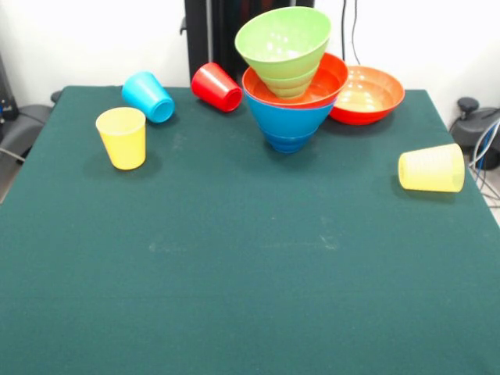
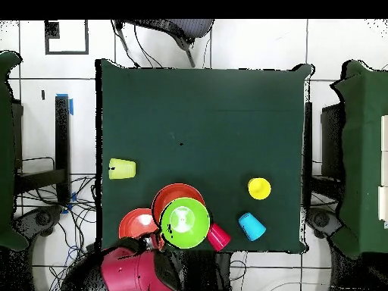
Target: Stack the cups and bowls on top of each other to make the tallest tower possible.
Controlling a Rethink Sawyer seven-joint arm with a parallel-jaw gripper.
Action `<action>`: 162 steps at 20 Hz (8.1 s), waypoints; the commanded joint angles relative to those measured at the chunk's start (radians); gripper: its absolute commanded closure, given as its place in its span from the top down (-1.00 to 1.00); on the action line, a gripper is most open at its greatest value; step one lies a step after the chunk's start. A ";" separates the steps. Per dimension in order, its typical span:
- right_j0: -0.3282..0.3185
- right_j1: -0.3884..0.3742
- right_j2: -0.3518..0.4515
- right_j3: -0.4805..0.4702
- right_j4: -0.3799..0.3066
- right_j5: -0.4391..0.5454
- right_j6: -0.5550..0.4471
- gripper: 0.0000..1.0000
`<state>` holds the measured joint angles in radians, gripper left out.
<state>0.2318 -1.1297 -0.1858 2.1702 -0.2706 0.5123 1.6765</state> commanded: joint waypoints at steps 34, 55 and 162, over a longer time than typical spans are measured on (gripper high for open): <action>-0.952 -0.170 0.582 0.177 -0.036 -0.047 -0.419 1.00; -1.330 -0.070 0.928 0.296 -0.310 -0.074 -0.351 1.00; -1.279 0.466 0.849 -0.198 -0.749 -0.003 -0.323 1.00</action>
<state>-1.0608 -0.6607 0.5970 2.0314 -1.0145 0.4010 1.5799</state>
